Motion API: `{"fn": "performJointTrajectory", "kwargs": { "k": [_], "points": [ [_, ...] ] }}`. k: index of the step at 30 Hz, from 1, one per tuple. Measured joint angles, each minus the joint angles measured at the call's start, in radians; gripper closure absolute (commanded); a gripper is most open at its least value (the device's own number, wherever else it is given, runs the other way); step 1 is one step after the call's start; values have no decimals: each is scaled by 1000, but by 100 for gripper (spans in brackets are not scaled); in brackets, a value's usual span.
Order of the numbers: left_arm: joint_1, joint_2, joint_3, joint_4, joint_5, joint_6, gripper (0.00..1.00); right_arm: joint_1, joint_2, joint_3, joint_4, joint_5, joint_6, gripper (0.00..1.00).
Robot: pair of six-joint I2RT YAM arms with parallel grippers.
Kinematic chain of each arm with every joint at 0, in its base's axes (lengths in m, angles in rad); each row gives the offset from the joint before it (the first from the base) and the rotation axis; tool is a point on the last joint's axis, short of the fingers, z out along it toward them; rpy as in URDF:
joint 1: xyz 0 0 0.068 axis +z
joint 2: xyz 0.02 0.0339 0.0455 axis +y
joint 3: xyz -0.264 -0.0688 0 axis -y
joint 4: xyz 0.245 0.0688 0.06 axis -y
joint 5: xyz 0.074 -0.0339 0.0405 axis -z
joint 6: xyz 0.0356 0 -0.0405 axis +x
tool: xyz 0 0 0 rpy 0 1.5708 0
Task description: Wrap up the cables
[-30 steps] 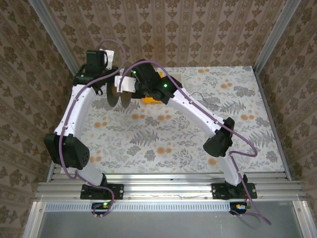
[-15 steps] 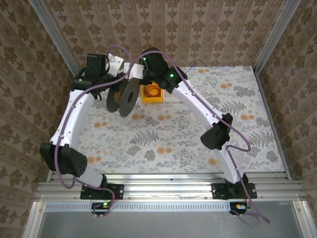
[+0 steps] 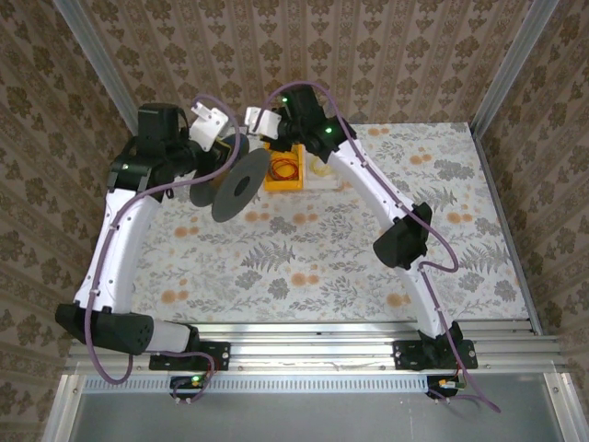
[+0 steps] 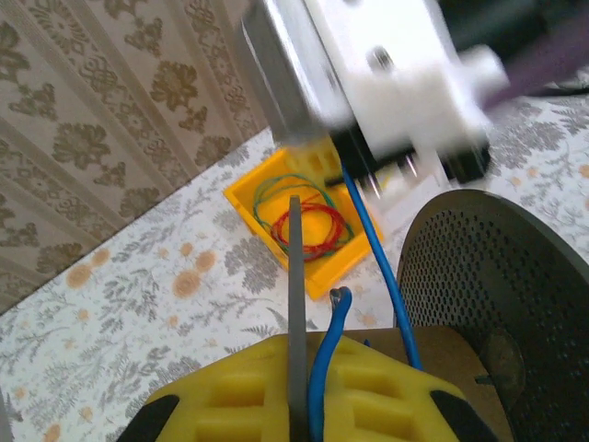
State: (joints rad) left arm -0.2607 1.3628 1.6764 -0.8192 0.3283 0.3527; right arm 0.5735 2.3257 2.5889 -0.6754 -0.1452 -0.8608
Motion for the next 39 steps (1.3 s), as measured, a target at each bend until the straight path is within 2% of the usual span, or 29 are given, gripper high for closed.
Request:
{"fn": "performJointTrajectory", "kwargs": {
  "k": [3,8,16,23,27,30,32,39],
  "points": [
    [29,-22,0,-13,37,1,100,-61,-5,-46,31,-17,29,68],
    [103,-56,1,-15,91,0,100,-131,-42,-217,83,-50,66,66],
    [194,-60,23,-19,183,-5,100,-164,-81,-374,146,-76,105,66],
    [315,-91,35,-18,280,-39,100,-222,-134,-469,202,-97,140,66],
    [380,-116,52,-11,324,-63,100,-253,-153,-529,230,-104,166,72],
    [404,-129,60,11,359,-87,100,-269,-159,-567,238,-118,184,87],
    [411,-131,60,24,380,-101,100,-272,-160,-585,248,-125,200,88],
    [414,-131,60,56,425,-136,100,-270,-168,-652,297,-156,246,65]
  ]
}}
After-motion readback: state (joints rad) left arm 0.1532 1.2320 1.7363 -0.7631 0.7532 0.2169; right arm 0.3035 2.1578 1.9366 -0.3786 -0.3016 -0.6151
